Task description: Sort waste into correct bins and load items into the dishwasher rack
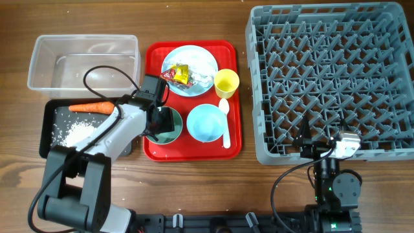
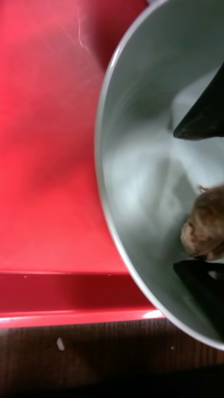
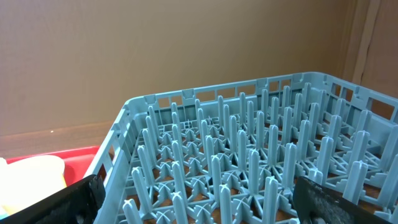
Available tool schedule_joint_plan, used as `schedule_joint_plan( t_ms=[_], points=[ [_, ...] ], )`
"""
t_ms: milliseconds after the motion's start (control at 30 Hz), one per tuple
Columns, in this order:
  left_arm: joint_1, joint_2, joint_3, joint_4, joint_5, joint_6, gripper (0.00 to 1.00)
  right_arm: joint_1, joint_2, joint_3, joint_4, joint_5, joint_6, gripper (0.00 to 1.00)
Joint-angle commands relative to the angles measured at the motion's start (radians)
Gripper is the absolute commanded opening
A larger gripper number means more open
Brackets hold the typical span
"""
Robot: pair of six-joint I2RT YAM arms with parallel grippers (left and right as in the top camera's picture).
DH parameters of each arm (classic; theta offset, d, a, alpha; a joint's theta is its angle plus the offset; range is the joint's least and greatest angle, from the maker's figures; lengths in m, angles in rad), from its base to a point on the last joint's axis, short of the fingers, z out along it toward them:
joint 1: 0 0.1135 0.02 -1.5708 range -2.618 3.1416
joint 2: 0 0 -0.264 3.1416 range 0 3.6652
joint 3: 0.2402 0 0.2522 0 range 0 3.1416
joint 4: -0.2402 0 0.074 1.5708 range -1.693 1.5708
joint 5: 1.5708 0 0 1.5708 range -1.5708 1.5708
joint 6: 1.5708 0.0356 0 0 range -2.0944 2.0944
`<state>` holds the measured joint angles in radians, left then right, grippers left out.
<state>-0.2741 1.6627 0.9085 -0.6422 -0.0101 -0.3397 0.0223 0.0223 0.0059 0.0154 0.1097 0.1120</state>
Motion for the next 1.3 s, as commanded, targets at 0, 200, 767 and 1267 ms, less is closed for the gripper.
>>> schedule_joint_plan(
  t_ms=[0, 200, 767, 1267],
  points=[
    [-0.006, 0.013, -0.007, 0.004, -0.010, -0.005, 0.54, -0.004, 0.001, -0.001, 0.004, 0.010, 0.008, 1.00],
    [-0.006, 0.007, 0.006, -0.001, -0.010, -0.005, 0.36, -0.004, 0.001, -0.001, 0.004, 0.010, 0.007, 1.00],
    [-0.005, -0.161, 0.062, -0.043, -0.010, -0.005, 0.30, -0.004, 0.001, -0.001, 0.004, 0.010, 0.008, 1.00],
    [0.105, -0.391, 0.129, -0.211, -0.306, -0.009, 0.34, -0.004, 0.001, -0.001, 0.004, 0.010, 0.008, 1.00]
  ],
)
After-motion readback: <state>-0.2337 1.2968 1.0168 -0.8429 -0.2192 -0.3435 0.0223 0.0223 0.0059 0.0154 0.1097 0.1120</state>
